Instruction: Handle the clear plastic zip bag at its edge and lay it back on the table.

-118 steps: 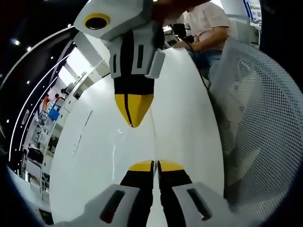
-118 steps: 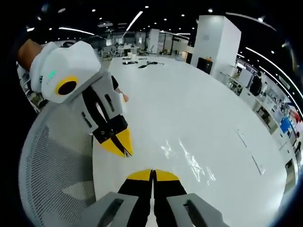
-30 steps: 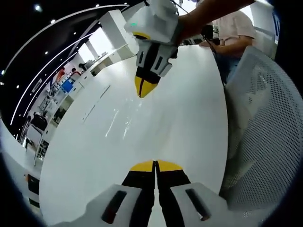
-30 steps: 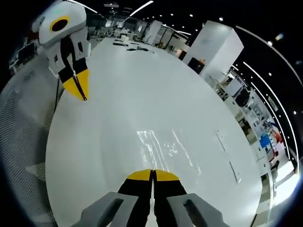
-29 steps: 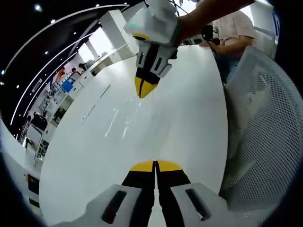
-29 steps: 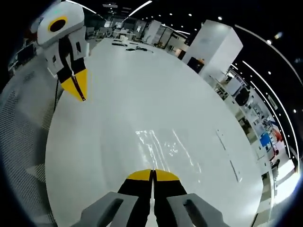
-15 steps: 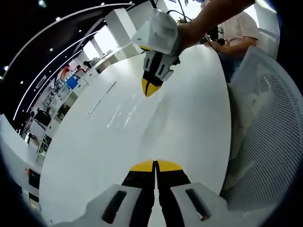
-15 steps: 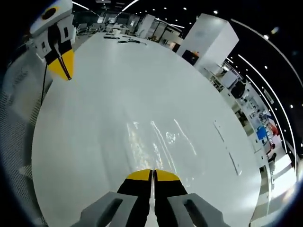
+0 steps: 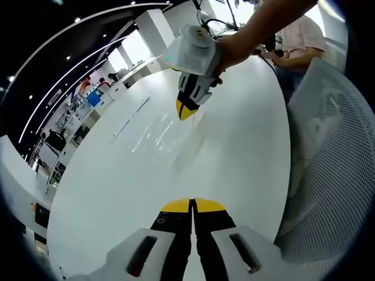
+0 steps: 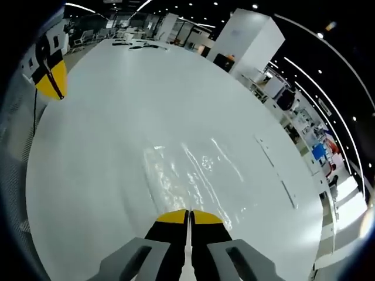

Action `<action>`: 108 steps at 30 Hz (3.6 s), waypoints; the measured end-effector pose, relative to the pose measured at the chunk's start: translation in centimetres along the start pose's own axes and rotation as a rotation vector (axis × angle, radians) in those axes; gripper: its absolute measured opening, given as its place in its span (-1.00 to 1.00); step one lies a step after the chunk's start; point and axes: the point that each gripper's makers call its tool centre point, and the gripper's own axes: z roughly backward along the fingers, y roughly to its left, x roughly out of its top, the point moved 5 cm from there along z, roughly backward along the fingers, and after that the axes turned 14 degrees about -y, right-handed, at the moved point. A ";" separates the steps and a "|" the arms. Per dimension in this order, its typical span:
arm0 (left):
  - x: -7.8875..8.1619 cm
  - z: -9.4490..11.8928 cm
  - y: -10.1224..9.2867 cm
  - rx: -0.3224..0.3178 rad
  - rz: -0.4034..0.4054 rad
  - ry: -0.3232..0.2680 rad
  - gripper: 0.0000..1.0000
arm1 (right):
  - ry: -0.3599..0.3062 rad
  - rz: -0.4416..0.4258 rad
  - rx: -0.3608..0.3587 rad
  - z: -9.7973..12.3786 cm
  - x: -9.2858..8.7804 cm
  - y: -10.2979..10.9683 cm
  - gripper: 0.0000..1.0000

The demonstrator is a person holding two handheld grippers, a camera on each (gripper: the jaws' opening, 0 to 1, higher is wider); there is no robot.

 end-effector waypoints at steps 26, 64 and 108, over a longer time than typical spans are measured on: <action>-0.7 -0.2 -0.4 -0.005 0.019 0.009 -1.00 | -0.008 -0.162 0.085 -0.2 -1.0 1.7 -0.58; 0.1 -0.6 -0.2 0.039 0.137 -0.052 -0.46 | -0.180 -0.384 0.017 4.1 -0.4 2.2 0.43; 0.7 0.2 0.2 0.161 0.402 -0.195 0.98 | -0.378 -0.621 -0.190 11.1 -0.5 3.7 0.99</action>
